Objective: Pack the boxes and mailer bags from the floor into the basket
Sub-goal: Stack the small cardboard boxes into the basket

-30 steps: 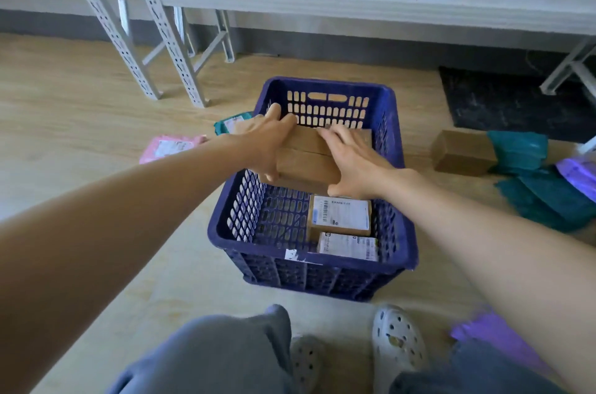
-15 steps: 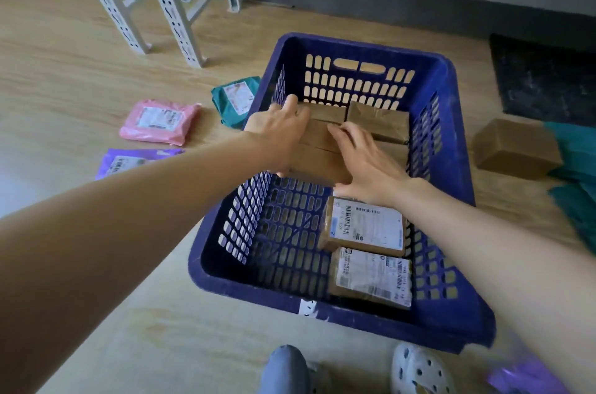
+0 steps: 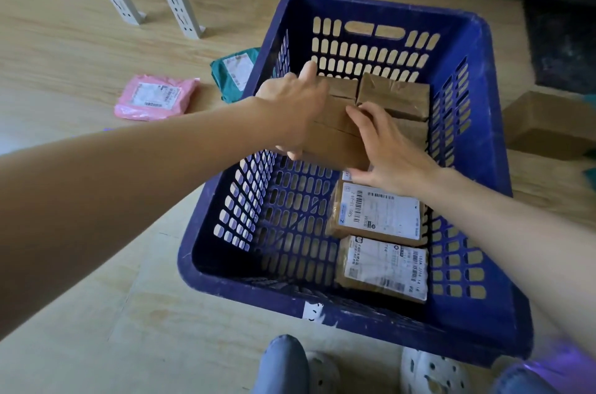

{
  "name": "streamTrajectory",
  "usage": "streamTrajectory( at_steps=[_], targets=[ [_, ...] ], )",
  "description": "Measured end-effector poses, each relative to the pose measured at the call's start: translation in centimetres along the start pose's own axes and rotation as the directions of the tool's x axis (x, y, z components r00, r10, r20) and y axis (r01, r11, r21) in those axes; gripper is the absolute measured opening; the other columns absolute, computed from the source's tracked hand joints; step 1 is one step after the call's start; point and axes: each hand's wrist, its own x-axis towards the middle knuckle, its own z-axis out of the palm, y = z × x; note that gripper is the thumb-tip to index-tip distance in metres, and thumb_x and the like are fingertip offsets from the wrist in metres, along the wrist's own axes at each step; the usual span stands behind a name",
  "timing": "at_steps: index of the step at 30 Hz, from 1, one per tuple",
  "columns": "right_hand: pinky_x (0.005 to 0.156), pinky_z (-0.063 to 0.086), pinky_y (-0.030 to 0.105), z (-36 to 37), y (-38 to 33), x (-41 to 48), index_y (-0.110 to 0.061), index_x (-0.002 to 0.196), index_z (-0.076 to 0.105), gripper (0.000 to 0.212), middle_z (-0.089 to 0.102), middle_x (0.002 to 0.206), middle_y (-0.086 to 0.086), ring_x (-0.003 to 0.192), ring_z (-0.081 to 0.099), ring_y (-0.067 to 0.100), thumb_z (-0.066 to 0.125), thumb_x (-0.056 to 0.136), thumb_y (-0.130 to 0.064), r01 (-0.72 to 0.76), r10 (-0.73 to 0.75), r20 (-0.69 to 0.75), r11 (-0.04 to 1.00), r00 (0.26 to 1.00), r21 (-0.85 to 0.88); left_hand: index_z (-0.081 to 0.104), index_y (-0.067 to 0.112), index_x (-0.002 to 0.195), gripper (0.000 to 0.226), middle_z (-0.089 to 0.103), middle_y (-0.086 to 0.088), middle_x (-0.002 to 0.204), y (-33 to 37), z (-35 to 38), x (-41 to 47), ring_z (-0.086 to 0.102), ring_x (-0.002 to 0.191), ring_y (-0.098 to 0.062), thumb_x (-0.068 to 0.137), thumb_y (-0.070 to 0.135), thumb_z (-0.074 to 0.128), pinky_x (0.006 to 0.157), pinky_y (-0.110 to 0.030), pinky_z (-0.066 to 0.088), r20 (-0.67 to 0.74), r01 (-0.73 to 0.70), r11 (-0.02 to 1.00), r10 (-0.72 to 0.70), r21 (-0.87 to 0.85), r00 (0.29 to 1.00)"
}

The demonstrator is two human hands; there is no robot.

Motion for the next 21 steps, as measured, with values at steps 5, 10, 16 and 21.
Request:
streamTrajectory(
  at_steps=[5, 10, 16, 21],
  targets=[
    [0.096, 0.049, 0.042, 0.2, 0.4, -0.3, -0.016, 0.15, 0.004, 0.097, 0.005, 0.152, 0.009, 0.136, 0.028, 0.029, 0.069, 0.081, -0.042, 0.012, -0.012, -0.003, 1.0, 1.0, 0.004, 0.029, 0.009, 0.135, 0.105, 0.031, -0.012, 0.129, 0.6, -0.8, 0.0, 0.053, 0.106, -0.027, 0.055, 0.044, 0.087, 0.067, -0.033, 0.039, -0.002, -0.011, 0.998, 0.011, 0.055, 1.0],
    [0.09, 0.053, 0.038, 1.2, 0.6, -1.0, -0.015, 0.15, 0.002, 0.096, 0.006, 0.151, 0.01, 0.132, 0.034, 0.029, 0.066, 0.083, -0.043, 0.048, -0.048, 0.045, 0.999, 0.998, -0.001, 0.029, 0.008, 0.136, 0.101, 0.031, -0.011, 0.129, 1.1, -0.5, -0.7, 0.046, 0.1, -0.021, 0.06, 0.048, 0.083, 0.071, -0.032, 0.043, 0.018, -0.067, 0.997, 0.067, 0.043, 0.998],
    [0.1, 0.046, 0.04, 1.3, 0.4, -0.6, -0.018, 0.151, 0.004, 0.093, 0.004, 0.153, 0.012, 0.137, 0.028, 0.03, 0.065, 0.085, -0.042, -0.007, 0.006, 0.076, 1.0, 0.997, 0.01, 0.03, 0.009, 0.135, 0.098, 0.032, -0.011, 0.128, 0.4, 1.7, 0.3, 0.052, 0.108, -0.029, 0.058, 0.032, 0.088, 0.079, -0.035, 0.047, 0.051, -0.033, 0.997, 0.037, -0.075, 0.998],
    [0.099, 0.045, 0.039, 1.7, 0.5, 0.6, -0.02, 0.15, 0.008, 0.092, 0.008, 0.151, 0.009, 0.137, 0.026, 0.03, 0.068, 0.083, -0.041, -0.022, 0.022, 0.122, 1.0, 0.992, -0.003, 0.027, 0.01, 0.14, 0.087, 0.027, -0.013, 0.138, 0.6, 4.4, 1.5, 0.049, 0.114, -0.036, 0.069, 0.006, 0.077, 0.084, -0.042, 0.05, 0.064, 0.053, 0.983, -0.042, -0.176, 0.997]
  ],
)
